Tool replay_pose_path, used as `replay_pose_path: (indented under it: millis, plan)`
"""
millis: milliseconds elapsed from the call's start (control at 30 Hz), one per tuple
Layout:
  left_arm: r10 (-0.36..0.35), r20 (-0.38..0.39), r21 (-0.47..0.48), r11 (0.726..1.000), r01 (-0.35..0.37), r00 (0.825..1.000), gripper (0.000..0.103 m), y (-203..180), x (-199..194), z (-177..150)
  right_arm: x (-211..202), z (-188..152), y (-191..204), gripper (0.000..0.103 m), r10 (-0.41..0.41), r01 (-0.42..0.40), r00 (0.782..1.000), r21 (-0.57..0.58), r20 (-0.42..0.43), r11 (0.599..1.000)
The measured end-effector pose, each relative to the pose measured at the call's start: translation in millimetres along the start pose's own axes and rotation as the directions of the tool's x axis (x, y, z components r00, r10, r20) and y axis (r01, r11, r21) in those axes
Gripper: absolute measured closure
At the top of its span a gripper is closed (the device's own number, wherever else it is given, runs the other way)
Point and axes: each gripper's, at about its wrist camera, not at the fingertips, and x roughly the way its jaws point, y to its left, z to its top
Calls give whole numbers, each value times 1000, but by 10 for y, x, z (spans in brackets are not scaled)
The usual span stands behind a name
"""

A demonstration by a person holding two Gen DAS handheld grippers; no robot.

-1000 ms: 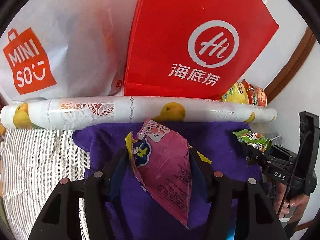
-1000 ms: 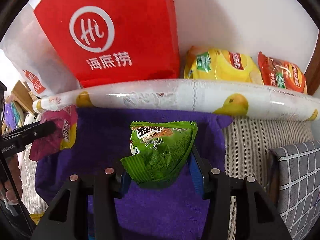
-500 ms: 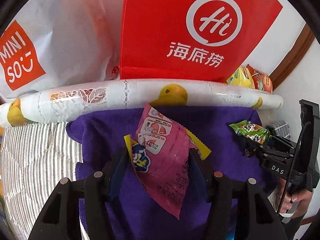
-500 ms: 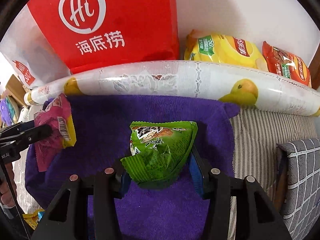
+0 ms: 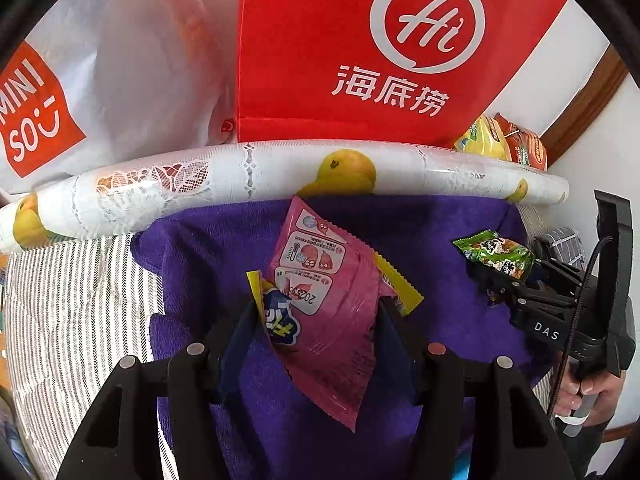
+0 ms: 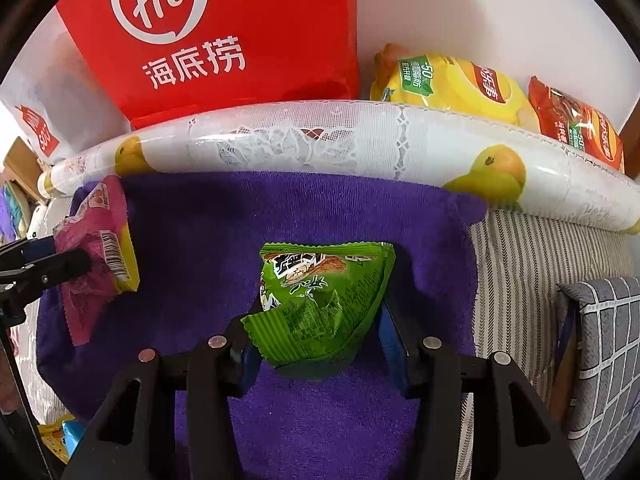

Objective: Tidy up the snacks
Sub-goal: 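Open the right tool to drop the green bag while the left tool drops the pink bag on the towel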

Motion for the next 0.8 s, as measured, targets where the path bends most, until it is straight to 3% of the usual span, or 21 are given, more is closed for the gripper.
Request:
replay_pose_path:
  millis: [67,167,200,500,567,700,800]
  plan:
    - [-17,-6,-3,1000,17,1000,42,4,-22,7,5,-1,11,50,-1,1,1000,-3,-4,1000]
    - [-45,1,-2,999,45,999,28,16,-99,21,-84,-6,26,36,-16,16,1000,2,2,1000]
    - [-47,9,-7,999,47,999,27,21,-135,27,-137,0,50,36,-20,20,999,-3,25,1000]
    - [-38,86,-7,999,39,996,27,36,-478,26,-817,-41,200,33,-62,60,976,17,208,998]
    - [-34,110,0,999,34,993,27,0,-565,19,-941,-91,198,33,-65,61,975,25,211,998]
    - [-33,156,2,999,33,987,27,-66,-772,-18,-1229,-301,241,33,-154,155,962,15,226,988]
    - [-38,212,30,999,32,977,27,-162,-1011,-86,-1431,-475,267,30,-161,163,956,14,244,987]
